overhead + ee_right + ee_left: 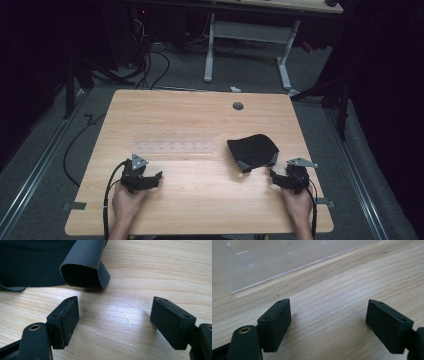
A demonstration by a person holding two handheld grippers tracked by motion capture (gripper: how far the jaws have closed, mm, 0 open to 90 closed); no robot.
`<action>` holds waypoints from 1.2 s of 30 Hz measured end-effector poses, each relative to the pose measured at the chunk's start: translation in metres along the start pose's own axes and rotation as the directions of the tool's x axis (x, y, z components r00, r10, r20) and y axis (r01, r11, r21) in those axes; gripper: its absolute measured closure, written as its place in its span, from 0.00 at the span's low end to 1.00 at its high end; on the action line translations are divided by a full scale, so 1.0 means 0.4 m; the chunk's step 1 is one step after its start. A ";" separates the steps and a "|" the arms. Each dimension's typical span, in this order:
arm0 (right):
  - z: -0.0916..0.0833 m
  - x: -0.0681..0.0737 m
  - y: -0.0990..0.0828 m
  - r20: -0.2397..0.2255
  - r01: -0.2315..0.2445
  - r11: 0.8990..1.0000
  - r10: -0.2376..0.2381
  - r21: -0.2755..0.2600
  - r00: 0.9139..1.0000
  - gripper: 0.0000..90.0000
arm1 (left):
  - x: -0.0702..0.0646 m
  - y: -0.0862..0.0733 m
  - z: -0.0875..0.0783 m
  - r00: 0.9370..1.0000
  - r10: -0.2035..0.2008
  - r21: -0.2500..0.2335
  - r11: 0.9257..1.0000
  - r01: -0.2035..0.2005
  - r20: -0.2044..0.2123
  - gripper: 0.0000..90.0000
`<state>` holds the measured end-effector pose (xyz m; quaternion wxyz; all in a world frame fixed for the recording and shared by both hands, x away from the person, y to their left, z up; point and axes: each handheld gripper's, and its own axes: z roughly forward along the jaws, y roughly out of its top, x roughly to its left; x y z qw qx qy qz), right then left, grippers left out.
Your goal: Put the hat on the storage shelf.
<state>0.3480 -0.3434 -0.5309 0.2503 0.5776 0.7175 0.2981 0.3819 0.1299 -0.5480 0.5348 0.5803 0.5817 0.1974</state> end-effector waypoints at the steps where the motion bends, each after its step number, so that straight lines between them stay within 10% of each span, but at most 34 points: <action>1: 0.000 0.000 0.000 0.000 0.000 1.000 0.000 0.000 1.000 0.26 | 0.000 0.000 0.000 1.000 0.001 0.000 1.000 -0.001 0.000 0.23; 36: -0.011 -0.002 -0.004 0.000 -0.016 1.000 0.016 -0.017 1.000 0.40 | 0.001 0.001 -0.001 1.000 -0.006 -0.007 1.000 0.005 -0.011 0.26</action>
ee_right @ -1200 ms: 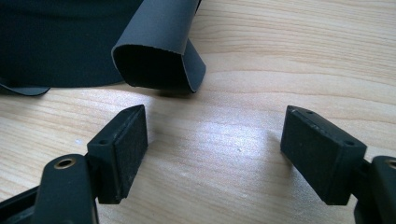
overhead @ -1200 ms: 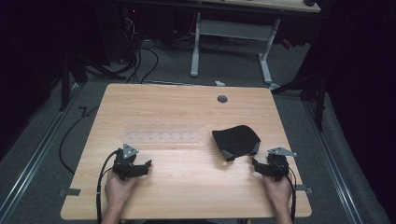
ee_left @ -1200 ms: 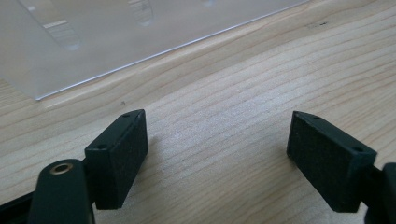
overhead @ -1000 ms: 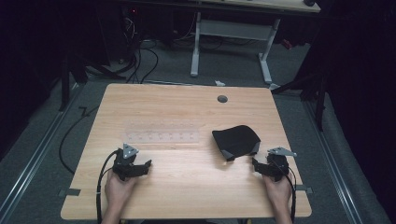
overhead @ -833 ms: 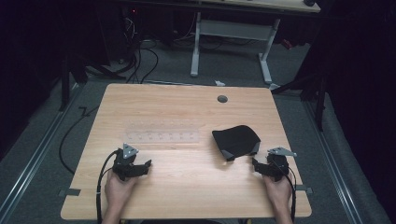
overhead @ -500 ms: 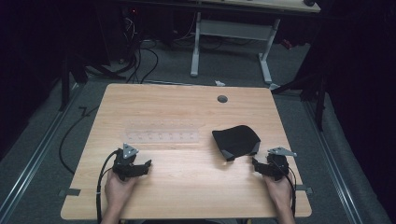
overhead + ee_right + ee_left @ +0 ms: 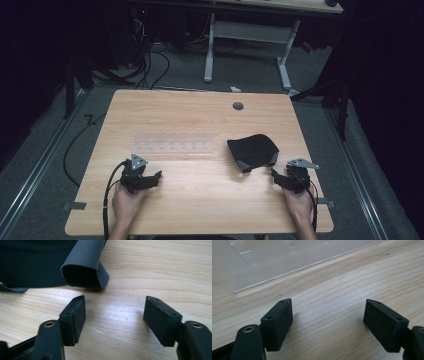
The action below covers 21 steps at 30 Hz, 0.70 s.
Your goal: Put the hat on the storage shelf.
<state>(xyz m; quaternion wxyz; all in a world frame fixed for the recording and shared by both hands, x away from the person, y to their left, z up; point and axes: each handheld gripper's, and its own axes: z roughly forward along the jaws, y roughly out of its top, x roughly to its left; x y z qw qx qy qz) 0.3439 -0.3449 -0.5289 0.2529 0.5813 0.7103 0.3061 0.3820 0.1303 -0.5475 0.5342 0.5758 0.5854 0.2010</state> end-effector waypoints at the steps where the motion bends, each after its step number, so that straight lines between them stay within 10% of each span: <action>1: -0.005 -0.002 0.001 -0.002 -0.010 1.000 0.010 -0.011 1.000 0.40 | 0.000 0.000 0.000 1.000 0.001 0.000 1.000 -0.001 0.000 0.26; 10: -0.059 0.002 0.014 -0.088 -0.044 0.992 0.034 -0.116 0.996 0.42 | 0.000 0.000 -0.001 1.000 0.003 0.002 1.000 -0.003 -0.001 0.26; 16: -0.049 0.008 0.050 -0.036 -0.011 0.993 0.007 -0.122 0.999 0.40 | -0.002 -0.002 -0.002 1.000 0.005 0.004 1.000 -0.005 0.008 0.26; 21: -0.016 0.003 0.076 -0.094 -0.039 0.996 0.032 -0.080 0.995 0.38 | -0.002 -0.002 -0.002 1.000 0.007 0.004 1.000 -0.007 0.013 0.26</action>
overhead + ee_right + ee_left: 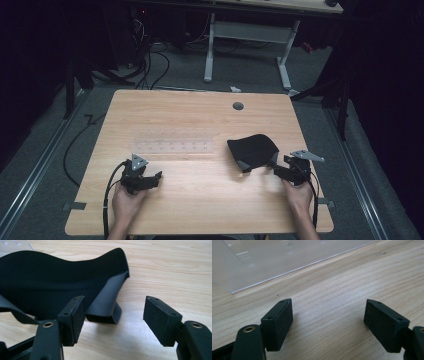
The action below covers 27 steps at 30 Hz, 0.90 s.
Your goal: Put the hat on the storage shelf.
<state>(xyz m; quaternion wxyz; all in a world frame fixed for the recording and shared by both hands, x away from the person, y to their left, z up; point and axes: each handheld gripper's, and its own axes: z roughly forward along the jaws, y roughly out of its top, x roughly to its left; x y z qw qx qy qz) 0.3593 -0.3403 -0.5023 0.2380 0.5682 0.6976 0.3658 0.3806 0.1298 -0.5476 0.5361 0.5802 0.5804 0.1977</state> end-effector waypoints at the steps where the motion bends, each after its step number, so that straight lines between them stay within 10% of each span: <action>1: 0.005 0.001 0.004 -0.007 0.000 1.000 0.000 0.004 1.000 0.38 | 0.000 0.000 0.000 1.000 0.000 0.000 1.000 0.000 0.000 0.26; 27: 0.112 0.013 0.033 -0.112 -0.037 0.998 0.043 0.052 0.993 0.57 | 0.000 0.000 0.000 1.000 -0.001 -0.001 1.000 0.001 0.000 0.27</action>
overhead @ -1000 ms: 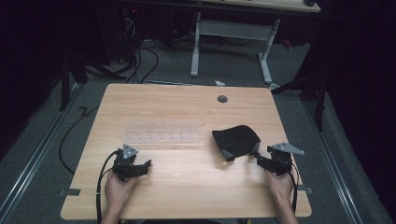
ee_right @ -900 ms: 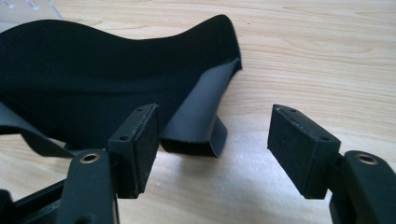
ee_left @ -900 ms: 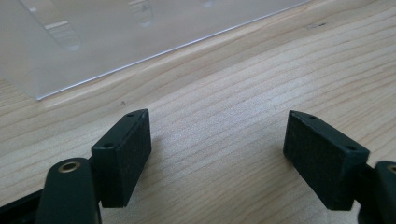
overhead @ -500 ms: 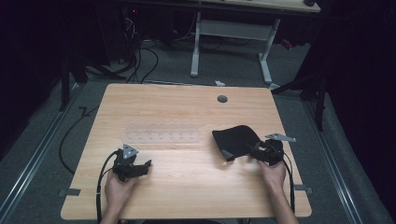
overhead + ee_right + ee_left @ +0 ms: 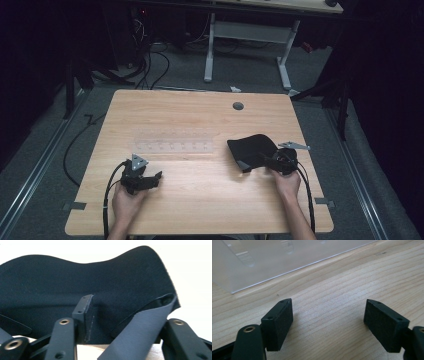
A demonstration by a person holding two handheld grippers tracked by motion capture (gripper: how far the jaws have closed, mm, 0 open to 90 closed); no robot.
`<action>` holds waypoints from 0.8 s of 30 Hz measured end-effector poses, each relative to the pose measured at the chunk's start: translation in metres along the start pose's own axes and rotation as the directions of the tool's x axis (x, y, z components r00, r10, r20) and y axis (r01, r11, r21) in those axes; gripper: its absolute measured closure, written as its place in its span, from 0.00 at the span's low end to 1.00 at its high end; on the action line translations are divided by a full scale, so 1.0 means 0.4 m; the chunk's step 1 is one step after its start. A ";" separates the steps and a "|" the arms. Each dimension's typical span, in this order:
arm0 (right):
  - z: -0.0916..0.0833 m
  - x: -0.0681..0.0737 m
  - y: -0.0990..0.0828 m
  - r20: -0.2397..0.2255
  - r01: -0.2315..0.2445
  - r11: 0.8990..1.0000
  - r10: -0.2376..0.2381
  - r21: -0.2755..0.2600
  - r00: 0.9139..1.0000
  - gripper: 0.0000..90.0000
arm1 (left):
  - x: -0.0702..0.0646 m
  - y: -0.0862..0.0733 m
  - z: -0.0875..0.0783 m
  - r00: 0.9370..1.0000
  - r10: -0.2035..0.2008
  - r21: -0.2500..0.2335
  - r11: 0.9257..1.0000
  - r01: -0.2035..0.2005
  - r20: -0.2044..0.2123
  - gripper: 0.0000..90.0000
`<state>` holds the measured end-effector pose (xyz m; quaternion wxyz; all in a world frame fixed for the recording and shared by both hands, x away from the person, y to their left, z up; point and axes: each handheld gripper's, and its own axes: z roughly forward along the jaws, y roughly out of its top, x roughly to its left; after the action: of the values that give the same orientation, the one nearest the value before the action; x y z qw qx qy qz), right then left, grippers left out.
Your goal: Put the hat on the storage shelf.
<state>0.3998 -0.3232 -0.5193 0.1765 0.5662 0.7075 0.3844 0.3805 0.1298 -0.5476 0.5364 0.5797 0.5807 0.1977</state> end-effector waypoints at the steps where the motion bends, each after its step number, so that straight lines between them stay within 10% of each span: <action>1: 0.003 -0.001 -0.001 -0.008 0.002 1.000 -0.002 -0.003 1.000 0.58 | 0.000 0.000 0.000 1.000 0.000 0.000 1.000 0.000 0.000 0.27; 24: -0.038 -0.015 -0.015 -0.187 -0.059 0.996 0.045 -0.072 0.981 0.95 | 0.000 0.000 0.000 1.000 -0.002 -0.002 1.000 0.002 -0.004 0.27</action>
<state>0.3872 -0.3346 -0.5152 0.1215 0.5390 0.6904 0.4670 0.3806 0.1296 -0.5475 0.5360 0.5783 0.5820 0.1987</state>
